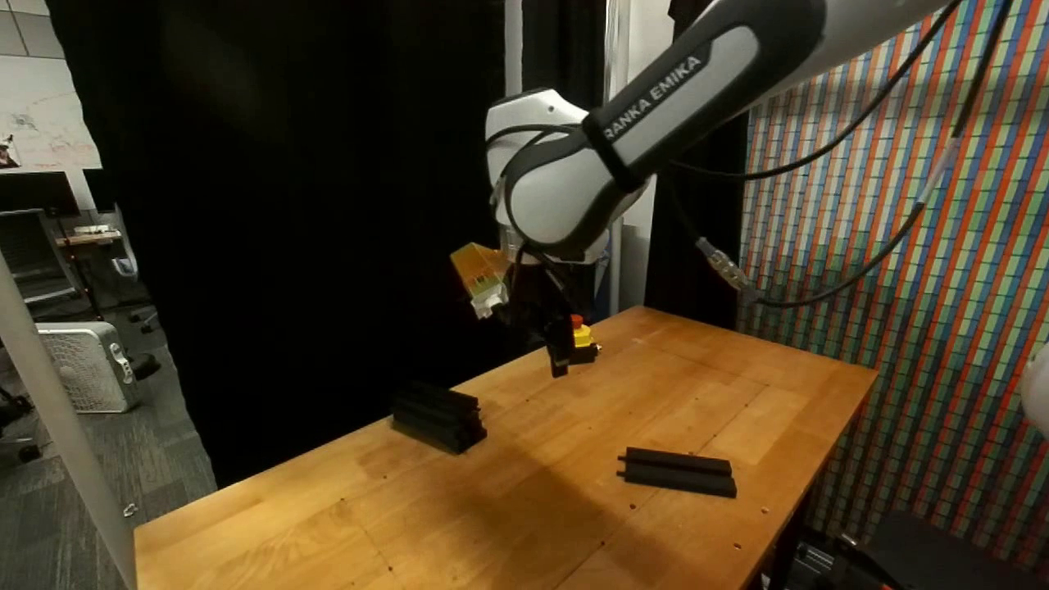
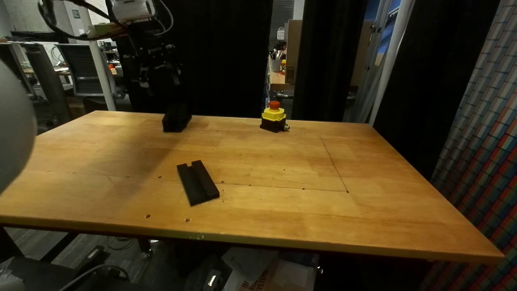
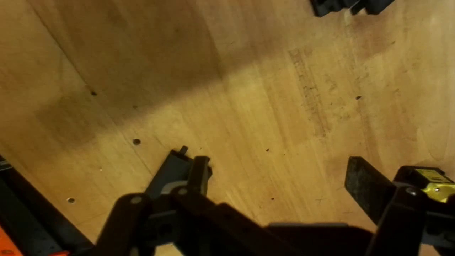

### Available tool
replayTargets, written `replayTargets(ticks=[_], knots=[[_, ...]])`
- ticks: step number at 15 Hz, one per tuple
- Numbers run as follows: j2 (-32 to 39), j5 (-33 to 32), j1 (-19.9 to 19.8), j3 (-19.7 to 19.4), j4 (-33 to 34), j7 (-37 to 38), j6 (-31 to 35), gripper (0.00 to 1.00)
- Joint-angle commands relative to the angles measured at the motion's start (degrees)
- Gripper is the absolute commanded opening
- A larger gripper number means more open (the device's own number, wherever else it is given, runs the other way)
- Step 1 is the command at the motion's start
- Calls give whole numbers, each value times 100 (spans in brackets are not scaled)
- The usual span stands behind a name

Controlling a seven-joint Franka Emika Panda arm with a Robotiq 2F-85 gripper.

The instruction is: Stack the black objects together

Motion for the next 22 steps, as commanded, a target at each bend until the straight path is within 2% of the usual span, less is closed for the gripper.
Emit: replayTargets(ticks=[1, 2, 3, 7, 9, 12, 16, 19, 22], knots=[[-1407, -1044, -775, 1098, -1079, 1287, 32, 100], [-1494, -1010, -982, 1349, -1291, 1595, 2, 100], [-1638, -866, -1359, 1794, -1545, 1928, 79, 100], [-1763, -419, -3060, 3601, -2378, 2751, 605, 100], [-1743, -161, -3898, 4371, -2786, 2825, 1116, 100], [-1558, 274, -4906, 5210, -3150, 2638, 1811, 100], [-1332, 523, -5796, 5730, -3448, 2442, 2477, 100], [-1172, 504, -6218, 5824, -3507, 2316, 2738, 100], [-969, 510, -6480, 5825, -3492, 2185, 2912, 100]])
